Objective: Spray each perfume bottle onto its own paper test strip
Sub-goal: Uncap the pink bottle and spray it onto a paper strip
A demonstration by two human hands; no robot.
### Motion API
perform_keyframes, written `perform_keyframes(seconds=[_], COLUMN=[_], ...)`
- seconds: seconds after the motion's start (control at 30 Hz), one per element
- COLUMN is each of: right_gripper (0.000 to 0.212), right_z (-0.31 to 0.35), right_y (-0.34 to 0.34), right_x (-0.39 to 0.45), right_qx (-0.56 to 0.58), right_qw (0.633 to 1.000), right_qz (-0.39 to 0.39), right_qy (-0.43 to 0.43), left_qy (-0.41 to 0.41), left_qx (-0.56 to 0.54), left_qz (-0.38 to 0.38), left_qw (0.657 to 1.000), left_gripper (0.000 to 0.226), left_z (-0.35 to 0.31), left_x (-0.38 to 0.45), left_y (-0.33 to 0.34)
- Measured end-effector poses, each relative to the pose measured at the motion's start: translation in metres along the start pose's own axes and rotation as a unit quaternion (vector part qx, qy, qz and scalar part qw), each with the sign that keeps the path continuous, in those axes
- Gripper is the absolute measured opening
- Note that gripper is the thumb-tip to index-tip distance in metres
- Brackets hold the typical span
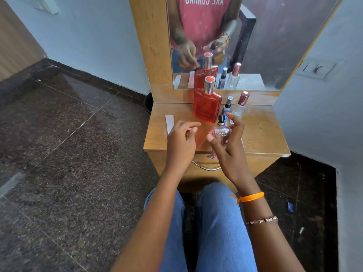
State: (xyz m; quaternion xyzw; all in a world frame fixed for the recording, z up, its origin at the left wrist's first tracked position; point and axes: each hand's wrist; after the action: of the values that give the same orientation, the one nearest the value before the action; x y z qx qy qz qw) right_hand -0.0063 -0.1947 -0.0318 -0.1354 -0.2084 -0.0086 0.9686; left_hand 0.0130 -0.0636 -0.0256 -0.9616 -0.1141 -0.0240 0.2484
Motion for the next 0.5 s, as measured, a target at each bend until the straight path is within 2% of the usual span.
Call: perform_keyframes(seconds=[0.07, 0.17, 0.23, 0.3, 0.37, 0.43, 0.5], right_gripper=[0.054, 0.041, 0.032, 0.033, 0.035, 0.030, 0.043], right_z=[0.004, 0.005, 0.005, 0.003, 0.001, -0.004, -0.008], right_y=[0.002, 0.005, 0.005, 0.003, -0.002, -0.005, -0.004], right_x=[0.005, 0.011, 0.012, 0.012, 0.013, 0.016, 0.018], right_qx=[0.022, 0.006, 0.029, 0.094, 0.103, 0.034, -0.062], right_qw=[1.000, 0.999, 0.997, 0.989, 0.990, 0.998, 0.998], right_qz=[0.007, 0.019, 0.038, 0.057, 0.024, -0.021, -0.011], right_qy=[0.010, 0.041, 0.067, 0.095, 0.088, 0.045, 0.009], left_qy=[0.002, -0.029, -0.031, -0.024, -0.028, -0.046, -0.054], left_qx=[-0.094, -0.213, -0.234, -0.199, -0.177, -0.172, -0.167], left_qz=[0.078, 0.175, 0.160, 0.122, 0.101, 0.083, 0.065], left_qw=[0.993, 0.961, 0.958, 0.972, 0.979, 0.981, 0.982], left_gripper=[0.022, 0.026, 0.030, 0.033, 0.033, 0.031, 0.031], left_z=[-0.002, 0.000, 0.002, 0.006, 0.010, 0.013, 0.015], left_x=[-0.007, -0.016, -0.017, -0.014, -0.012, -0.012, -0.011], left_y=[-0.003, 0.000, 0.003, 0.003, 0.003, 0.002, -0.001])
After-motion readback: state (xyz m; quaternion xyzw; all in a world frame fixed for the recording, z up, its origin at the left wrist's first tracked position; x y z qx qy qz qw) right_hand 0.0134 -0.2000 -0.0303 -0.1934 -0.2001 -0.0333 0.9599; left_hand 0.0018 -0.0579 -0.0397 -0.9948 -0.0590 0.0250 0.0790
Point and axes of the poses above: each hand's wrist, its own x-axis towards the middle knuckle, its own y-axis out of the palm, z = x × y, and after that the axes turned 7 degrees about -y, right-handed
